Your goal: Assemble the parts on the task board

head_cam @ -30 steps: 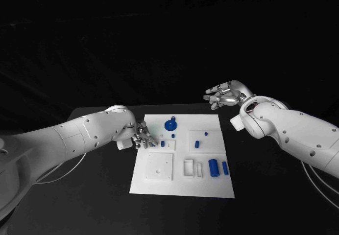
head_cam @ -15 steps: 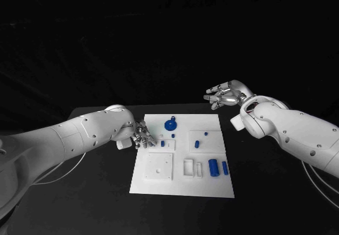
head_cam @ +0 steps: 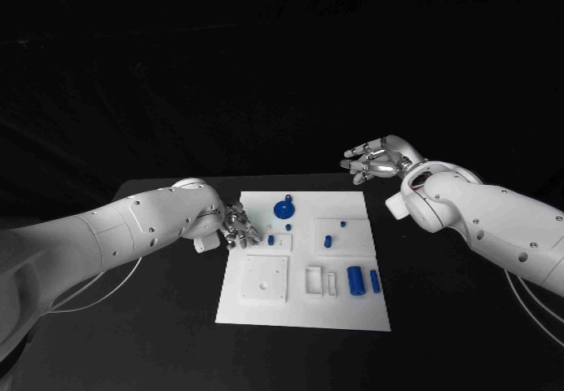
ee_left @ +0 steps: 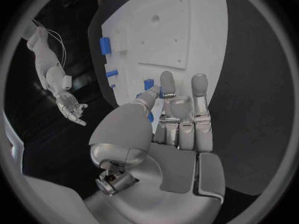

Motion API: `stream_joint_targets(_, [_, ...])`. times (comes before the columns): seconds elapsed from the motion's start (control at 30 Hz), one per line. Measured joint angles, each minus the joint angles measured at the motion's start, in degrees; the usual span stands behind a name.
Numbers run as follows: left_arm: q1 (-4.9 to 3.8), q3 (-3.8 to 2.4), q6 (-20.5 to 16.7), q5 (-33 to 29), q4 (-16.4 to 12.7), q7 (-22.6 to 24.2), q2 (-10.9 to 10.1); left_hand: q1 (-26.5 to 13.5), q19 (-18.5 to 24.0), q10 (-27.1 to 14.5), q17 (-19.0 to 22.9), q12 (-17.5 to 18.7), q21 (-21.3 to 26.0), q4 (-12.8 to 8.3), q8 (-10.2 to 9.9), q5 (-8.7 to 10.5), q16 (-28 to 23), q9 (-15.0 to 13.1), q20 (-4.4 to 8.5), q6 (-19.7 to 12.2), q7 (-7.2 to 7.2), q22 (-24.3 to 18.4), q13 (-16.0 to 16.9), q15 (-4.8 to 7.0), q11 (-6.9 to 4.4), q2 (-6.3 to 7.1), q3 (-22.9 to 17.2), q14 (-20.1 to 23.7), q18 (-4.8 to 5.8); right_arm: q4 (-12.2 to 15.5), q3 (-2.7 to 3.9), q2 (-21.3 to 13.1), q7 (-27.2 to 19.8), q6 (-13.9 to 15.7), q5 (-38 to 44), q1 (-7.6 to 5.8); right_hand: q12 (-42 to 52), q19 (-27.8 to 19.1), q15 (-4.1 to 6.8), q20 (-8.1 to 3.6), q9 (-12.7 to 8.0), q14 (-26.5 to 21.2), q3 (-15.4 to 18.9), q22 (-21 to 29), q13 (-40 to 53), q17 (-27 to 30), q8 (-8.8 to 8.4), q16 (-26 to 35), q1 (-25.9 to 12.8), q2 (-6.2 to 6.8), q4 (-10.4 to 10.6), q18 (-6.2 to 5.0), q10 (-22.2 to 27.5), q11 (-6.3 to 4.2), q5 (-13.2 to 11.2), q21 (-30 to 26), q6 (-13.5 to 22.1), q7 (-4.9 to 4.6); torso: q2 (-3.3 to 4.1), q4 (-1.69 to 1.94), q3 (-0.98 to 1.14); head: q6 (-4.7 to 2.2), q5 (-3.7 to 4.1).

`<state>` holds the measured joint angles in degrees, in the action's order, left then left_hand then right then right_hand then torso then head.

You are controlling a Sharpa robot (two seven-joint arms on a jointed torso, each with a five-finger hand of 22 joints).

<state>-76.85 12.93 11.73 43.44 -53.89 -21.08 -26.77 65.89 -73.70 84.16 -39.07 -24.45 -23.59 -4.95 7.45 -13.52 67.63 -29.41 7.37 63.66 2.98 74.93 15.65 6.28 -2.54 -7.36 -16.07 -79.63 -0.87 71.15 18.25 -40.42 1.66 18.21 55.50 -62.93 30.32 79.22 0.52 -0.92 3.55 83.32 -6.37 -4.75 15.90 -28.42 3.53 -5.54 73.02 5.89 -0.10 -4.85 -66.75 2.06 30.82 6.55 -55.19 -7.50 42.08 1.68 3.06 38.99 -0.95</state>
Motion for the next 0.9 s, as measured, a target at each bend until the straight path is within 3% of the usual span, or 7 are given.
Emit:
stream_joint_targets(0.23, [0.0, -0.5, -0.9, -1.0, -1.8, 2.1, -1.8, 0.0, 0.0, 0.0, -0.1, -0.4, 0.0, 0.0, -1.1, -0.18, 0.0, -0.1, 0.0, 0.3, 0.31, 0.0, -0.3, -0.07, 0.0, 0.44, -0.1, -0.1, 0.0, 0.3, 0.0, -0.3, 0.1, -0.4, 0.0, 0.2, 0.0, -0.2, 0.0, -0.2, 0.0, 0.0, -0.7, 0.0, -0.1, 0.1, 0.0, 0.0, 0.0, 0.0, -0.3, 0.0, 0.0, 0.0, 1.9, 0.0, 0.0, 0.0, -0.04, 0.06, -0.01, 0.1, -0.08])
stream_joint_targets(0.57, [-0.02, -2.54, -1.7, -3.1, -4.1, 4.9, -4.4, -0.3, 0.0, 0.0, 0.1, -0.4, 0.0, -0.3, -1.5, -0.18, 0.0, -0.2, 0.0, 0.5, 0.49, 0.0, -0.3, -0.08, 0.0, 0.75, -0.4, -0.1, 0.0, 0.8, 0.0, -0.6, 0.0, -1.1, 0.2, 0.48, 0.0, -0.2, 0.0, -0.23, 0.0, 0.0, -3.0, -0.3, -0.1, 0.0, 0.0, 0.0, 0.0, 0.0, -2.4, 0.0, 0.0, 0.0, 1.8, 0.5, -1.0, -0.04, -0.04, 0.01, 0.0, -0.26, -0.21])
stream_joint_targets(0.77, [-0.01, -3.9, -1.7, -5.1, -5.3, 7.1, -6.5, -0.5, 0.0, 0.0, 0.1, -0.4, 0.0, -0.6, -1.5, -0.18, 0.0, -0.3, 0.0, 0.5, 0.49, 0.0, -0.3, -0.08, 0.0, 0.96, -0.7, -0.1, 0.01, 2.0, 0.0, -0.6, -0.4, -1.9, 1.9, 0.76, 2.2, 3.3, 1.46, -2.06, 0.0, 0.6, -3.2, -2.1, 1.8, -3.5, 0.0, -3.7, 0.9, -0.34, -5.6, 0.01, -2.0, -1.38, -2.0, 3.7, -3.3, 0.73, -0.04, -0.03, 0.01, -0.63, -0.27])
stream_joint_targets(0.9, [-0.03, -4.65, -0.8, -8.6, -6.6, 9.6, -8.5, -0.5, 0.0, 0.0, 0.1, -0.4, 0.0, -0.7, -1.7, -0.17, 0.0, -0.2, 0.0, 0.5, 0.49, 0.0, -0.3, -0.09, 0.0, 0.96, -0.8, -0.1, 0.01, 3.8, -0.02, -0.6, -0.9, -2.3, 4.9, 1.05, 7.6, 4.9, 3.08, -3.67, 0.0, 0.6, -3.5, -5.4, 7.6, -12.0, 0.0, -13.6, 1.1, -0.48, -8.0, 0.03, -3.7, -2.27, -3.3, 8.8, -4.6, 1.11, -0.04, -0.02, 0.03, -1.03, -0.42])
